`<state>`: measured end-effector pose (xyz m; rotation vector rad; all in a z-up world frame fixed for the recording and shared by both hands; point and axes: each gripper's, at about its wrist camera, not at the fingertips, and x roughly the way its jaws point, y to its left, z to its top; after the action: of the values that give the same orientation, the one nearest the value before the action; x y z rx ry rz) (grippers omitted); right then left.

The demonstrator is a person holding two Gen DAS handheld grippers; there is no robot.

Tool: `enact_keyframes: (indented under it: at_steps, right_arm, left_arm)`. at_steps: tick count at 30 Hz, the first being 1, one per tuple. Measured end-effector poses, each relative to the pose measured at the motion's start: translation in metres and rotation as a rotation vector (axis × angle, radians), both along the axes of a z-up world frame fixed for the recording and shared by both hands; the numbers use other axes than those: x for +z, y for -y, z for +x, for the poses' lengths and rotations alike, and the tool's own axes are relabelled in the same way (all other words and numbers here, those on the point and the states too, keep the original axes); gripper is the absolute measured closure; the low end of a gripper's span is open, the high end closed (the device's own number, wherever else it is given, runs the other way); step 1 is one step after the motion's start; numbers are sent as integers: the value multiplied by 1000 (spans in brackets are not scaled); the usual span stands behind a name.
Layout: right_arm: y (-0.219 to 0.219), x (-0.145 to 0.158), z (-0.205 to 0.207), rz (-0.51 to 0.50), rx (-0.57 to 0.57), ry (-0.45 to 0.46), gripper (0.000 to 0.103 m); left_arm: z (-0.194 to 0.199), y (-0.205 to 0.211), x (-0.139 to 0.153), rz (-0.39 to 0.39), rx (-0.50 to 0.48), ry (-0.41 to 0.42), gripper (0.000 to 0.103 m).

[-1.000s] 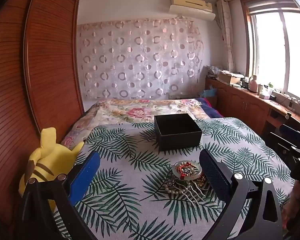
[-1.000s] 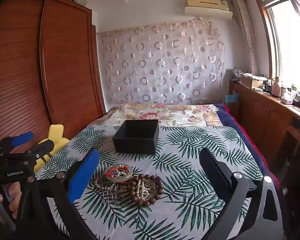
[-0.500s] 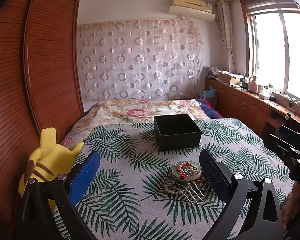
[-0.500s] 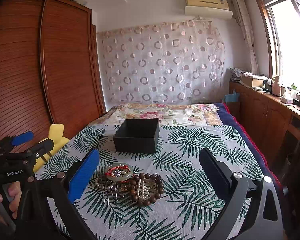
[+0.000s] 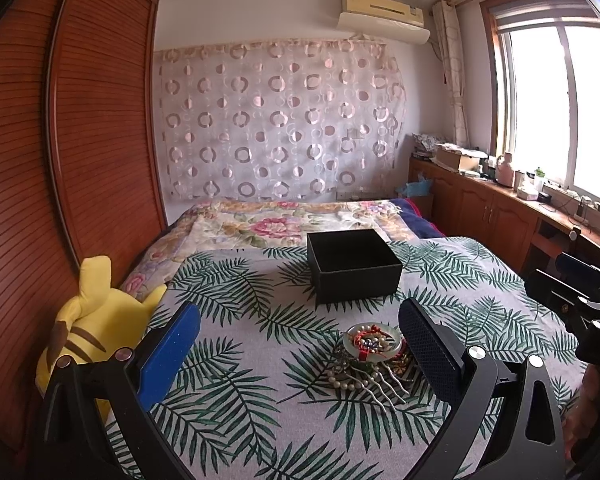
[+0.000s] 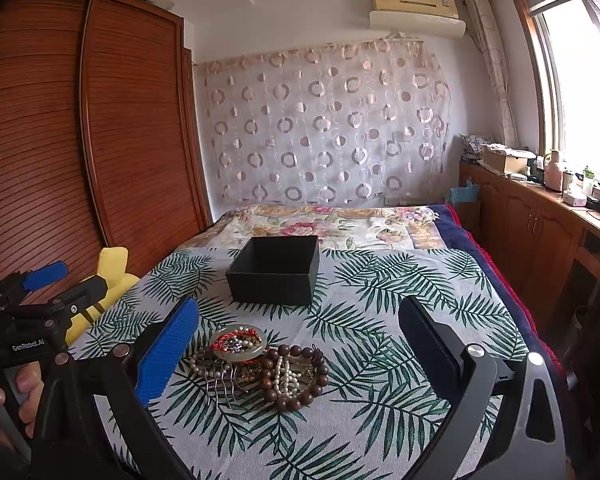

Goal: Organize jewelry

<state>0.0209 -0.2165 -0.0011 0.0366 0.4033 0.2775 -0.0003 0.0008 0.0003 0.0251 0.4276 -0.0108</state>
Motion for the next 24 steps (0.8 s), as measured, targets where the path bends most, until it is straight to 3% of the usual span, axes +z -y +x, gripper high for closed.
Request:
enact_keyframes:
  at_steps: [24]
  right_arm:
    - [1,1,0,1,0,0,2]
  left_arm:
    - [2,1,3,0,1,6,7]
